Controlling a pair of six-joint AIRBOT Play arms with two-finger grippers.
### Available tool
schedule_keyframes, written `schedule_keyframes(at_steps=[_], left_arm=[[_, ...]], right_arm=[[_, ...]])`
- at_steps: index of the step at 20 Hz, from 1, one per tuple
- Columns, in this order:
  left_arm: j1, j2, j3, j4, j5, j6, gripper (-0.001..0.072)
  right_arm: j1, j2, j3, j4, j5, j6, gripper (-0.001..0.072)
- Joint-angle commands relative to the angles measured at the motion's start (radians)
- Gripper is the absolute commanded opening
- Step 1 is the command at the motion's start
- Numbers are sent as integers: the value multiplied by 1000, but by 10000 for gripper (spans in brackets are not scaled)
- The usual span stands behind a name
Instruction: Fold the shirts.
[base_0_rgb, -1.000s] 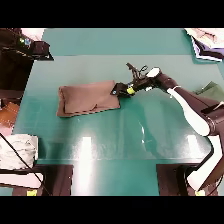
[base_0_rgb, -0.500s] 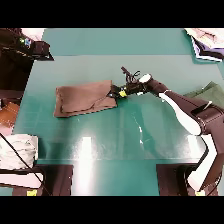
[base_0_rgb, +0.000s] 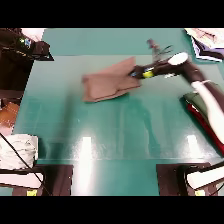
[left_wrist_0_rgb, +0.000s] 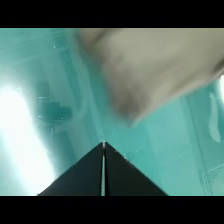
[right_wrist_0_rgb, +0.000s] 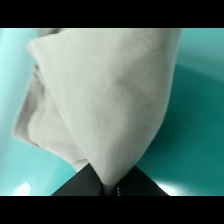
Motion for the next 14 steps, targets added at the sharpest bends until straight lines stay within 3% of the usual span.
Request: schedule_keyframes(at_steps=[1, 8, 14], left_arm=[[1, 0, 0, -4, 0, 0, 27], [0, 0, 0, -64, 2, -1, 27], [0, 0, 0, -76, 3, -1, 27]], right_arm=[[-240, 161, 0, -236, 93, 75, 11], [-652, 283, 0, -270, 143, 84, 10], [-712, 351, 0, -266, 152, 65, 11]])
